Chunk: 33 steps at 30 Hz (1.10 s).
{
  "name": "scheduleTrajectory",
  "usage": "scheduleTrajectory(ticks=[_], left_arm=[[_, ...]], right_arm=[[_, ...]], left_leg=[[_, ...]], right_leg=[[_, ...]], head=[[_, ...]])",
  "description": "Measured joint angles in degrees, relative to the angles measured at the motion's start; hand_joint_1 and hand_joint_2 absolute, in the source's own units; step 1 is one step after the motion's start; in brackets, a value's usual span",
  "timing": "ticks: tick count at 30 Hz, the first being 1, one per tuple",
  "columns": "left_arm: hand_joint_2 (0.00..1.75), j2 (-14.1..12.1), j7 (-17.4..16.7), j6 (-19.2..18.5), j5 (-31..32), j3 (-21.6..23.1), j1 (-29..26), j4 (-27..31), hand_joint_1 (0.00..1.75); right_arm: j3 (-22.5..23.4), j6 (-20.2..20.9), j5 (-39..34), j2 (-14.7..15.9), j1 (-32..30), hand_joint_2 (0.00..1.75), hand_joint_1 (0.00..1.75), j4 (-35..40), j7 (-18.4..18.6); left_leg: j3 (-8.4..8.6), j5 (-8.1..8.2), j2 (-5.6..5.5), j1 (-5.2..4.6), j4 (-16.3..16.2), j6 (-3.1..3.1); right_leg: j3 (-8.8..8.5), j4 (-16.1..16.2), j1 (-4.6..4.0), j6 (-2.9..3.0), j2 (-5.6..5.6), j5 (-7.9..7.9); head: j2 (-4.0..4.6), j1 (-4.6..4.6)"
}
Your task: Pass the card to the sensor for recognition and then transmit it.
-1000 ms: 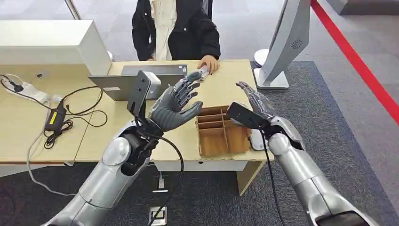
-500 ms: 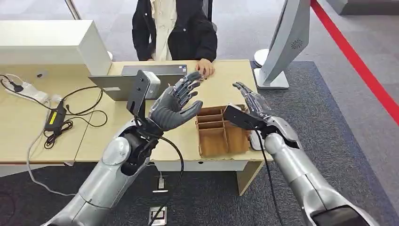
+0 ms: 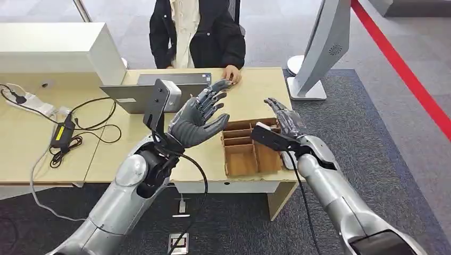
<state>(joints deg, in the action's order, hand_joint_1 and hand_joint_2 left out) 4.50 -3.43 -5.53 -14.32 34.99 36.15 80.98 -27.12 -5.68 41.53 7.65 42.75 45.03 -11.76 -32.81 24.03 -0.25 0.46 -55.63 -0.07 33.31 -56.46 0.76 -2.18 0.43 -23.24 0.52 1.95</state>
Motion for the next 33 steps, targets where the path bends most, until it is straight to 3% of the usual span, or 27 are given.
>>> scheduleTrajectory(ticks=[5, 15, 21, 33], left_arm=[[1.75, 0.0, -0.2, 0.7, -0.4, 0.2, 0.1, 0.1, 0.00], [1.75, -0.4, -0.4, 3.2, -3.0, 1.3, 0.7, 0.9, 0.00], [1.75, -0.8, 0.6, 5.5, -5.0, 2.7, 2.1, 0.9, 0.00], [1.75, -1.0, 1.9, 6.2, -5.6, 4.0, 2.9, 0.3, 0.00]], right_arm=[[-0.1, -1.4, 0.9, -0.3, 0.3, 1.75, 0.00, -1.4, -0.5], [-0.3, -8.1, 0.8, -0.6, 0.6, 1.75, 0.00, -4.1, -3.1], [-0.4, -8.8, -0.6, -0.9, 1.2, 1.75, 0.00, -6.4, -4.8], [-1.0, -9.5, -1.1, -1.3, 1.9, 1.75, 0.00, -9.7, -5.3]], left_leg=[[0.00, 0.00, 0.00, 0.00, 0.0, 0.00], [0.00, 0.00, 0.00, 0.00, 0.0, 0.00], [0.00, 0.00, 0.00, 0.00, 0.0, 0.00], [0.00, 0.00, 0.01, 0.00, 0.0, 0.00]], right_leg=[[0.00, 0.0, 0.00, 0.00, 0.00, 0.00], [0.01, 0.0, 0.00, 0.00, 0.00, 0.00], [0.00, 0.0, 0.00, 0.00, 0.00, 0.00], [0.01, 0.0, 0.00, 0.00, 0.00, 0.00]], head=[[0.00, 0.00], [0.00, 0.00], [0.00, 0.00], [0.00, 0.00]])
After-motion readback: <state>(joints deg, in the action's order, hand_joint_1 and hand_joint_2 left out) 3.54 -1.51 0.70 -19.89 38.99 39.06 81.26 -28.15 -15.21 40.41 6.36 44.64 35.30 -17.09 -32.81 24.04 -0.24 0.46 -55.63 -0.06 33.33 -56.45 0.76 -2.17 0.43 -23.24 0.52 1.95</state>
